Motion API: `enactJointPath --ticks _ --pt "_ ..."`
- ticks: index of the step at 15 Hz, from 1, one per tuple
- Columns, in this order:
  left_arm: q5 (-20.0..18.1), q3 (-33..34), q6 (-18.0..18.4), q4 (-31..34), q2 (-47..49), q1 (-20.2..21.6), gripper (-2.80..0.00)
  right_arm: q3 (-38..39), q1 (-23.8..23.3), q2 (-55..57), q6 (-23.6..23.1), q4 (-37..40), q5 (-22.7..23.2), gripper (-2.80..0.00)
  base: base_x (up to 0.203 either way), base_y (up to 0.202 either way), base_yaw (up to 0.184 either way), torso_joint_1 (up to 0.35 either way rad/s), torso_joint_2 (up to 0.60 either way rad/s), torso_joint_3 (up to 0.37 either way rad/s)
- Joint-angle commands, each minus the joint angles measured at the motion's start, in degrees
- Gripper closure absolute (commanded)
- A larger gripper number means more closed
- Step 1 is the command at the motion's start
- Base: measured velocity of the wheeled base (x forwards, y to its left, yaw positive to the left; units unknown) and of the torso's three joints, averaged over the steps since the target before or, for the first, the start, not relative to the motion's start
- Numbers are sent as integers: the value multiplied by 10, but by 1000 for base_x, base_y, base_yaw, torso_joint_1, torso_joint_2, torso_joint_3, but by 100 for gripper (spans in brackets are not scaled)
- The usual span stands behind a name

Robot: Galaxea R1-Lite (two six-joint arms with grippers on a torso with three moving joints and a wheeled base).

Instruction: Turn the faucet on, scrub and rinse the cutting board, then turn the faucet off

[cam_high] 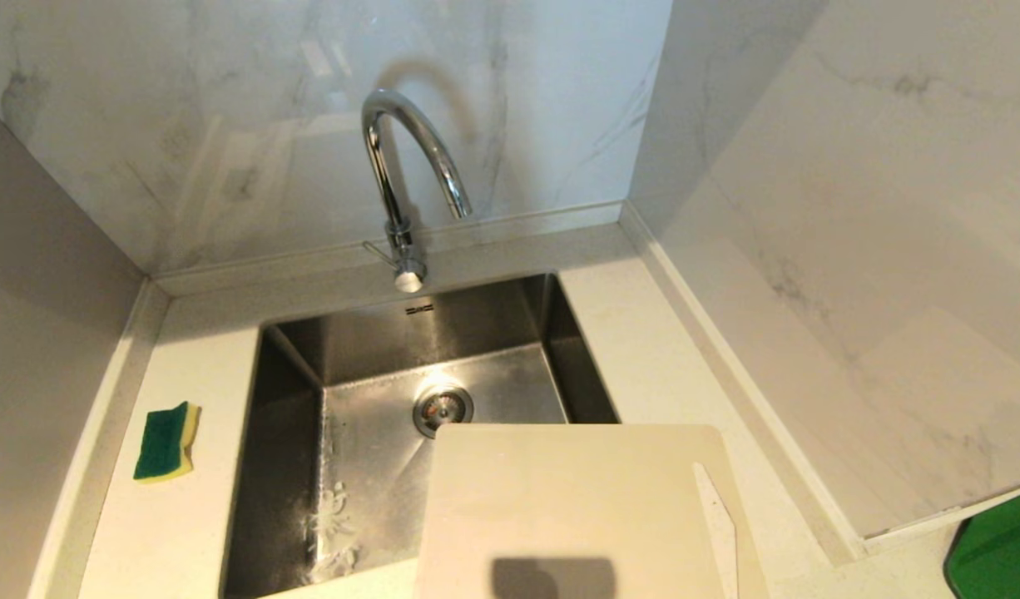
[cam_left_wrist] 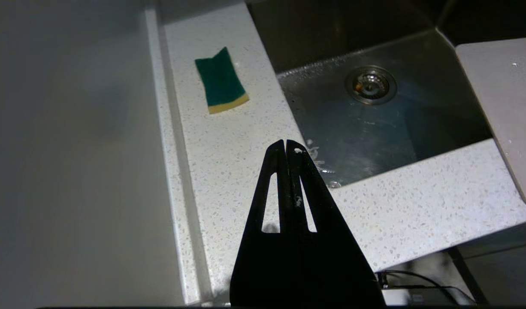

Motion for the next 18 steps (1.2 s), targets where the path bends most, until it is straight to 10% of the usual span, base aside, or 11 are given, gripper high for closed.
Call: enactJointPath --ticks 1,18 --pt "-6 9 -4 -4 1 0 0 0 0 0 0 0 0 0 0 0 0 0 0 0" --pt "-1 9 -52 -9 1 0 0 0 0 0 -2 1 1 0 0 0 0 0 0 0"
